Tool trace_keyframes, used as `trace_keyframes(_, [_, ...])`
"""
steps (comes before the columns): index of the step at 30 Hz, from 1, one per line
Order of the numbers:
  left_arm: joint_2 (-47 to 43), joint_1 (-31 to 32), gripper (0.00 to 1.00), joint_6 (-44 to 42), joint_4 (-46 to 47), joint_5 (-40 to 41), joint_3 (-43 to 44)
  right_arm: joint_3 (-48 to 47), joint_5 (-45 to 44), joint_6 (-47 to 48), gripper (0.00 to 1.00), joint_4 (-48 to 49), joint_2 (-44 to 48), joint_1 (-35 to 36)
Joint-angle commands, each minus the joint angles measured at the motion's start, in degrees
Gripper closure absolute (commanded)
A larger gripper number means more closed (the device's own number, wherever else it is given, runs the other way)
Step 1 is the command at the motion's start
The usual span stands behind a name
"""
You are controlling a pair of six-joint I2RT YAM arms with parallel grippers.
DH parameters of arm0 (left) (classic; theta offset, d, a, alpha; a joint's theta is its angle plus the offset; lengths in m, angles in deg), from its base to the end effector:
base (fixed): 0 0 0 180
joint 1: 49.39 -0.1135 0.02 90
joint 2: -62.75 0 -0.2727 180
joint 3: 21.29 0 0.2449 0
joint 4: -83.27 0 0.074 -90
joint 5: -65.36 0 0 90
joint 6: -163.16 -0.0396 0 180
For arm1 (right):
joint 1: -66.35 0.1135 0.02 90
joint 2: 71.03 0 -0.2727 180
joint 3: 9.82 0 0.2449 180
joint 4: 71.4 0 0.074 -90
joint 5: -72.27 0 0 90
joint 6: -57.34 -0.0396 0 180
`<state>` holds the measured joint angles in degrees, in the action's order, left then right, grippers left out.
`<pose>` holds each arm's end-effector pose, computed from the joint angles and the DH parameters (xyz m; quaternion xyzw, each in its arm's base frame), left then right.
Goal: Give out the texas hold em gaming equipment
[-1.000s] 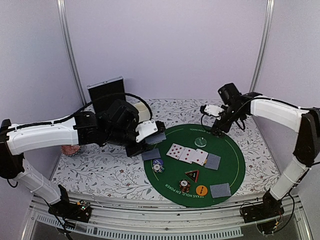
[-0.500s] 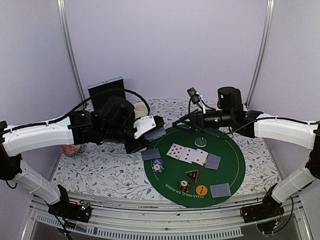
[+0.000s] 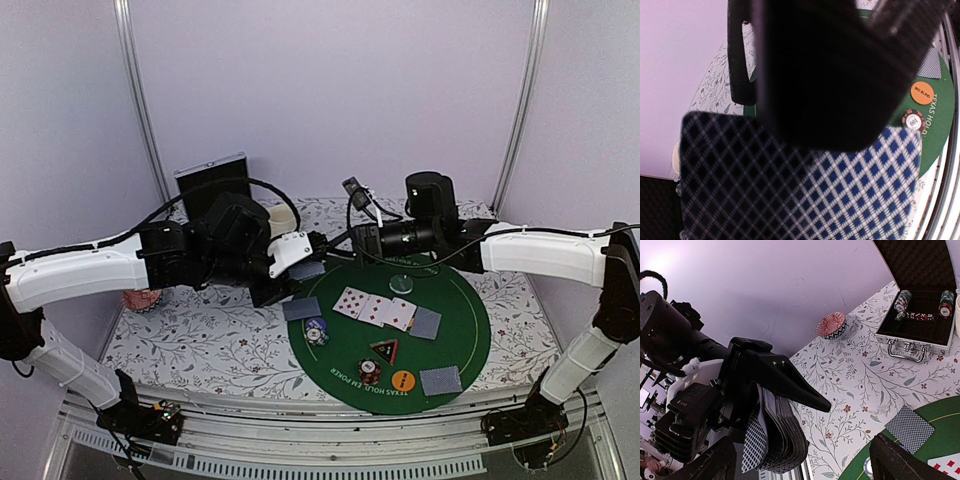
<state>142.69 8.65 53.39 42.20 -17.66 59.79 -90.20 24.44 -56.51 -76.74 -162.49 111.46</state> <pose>0.1651 -0.2555 0.3142 0.5479 0.7199 -0.0863 0.4171 0.2398 0.2784 0.3098 -0.3496 0.6947 0.5538 0.2975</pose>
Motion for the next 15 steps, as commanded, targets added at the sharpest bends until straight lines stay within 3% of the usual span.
trace_keyframes(1, [0.44,0.30,0.53,-0.38,1.08,0.19,0.87,-2.04,0.07,-0.83,0.06,1.10,-0.51,0.17])
trace_keyframes(12, [0.32,0.29,0.54,-0.07,1.06,-0.38,1.05,-5.13,-0.78,-3.33,0.07,2.78,-6.30,1.28])
trace_keyframes(15, [0.19,0.30,0.54,-0.04,1.06,-0.24,0.83,-6.14,-1.35,-2.88,0.13,0.54,-6.99,1.23])
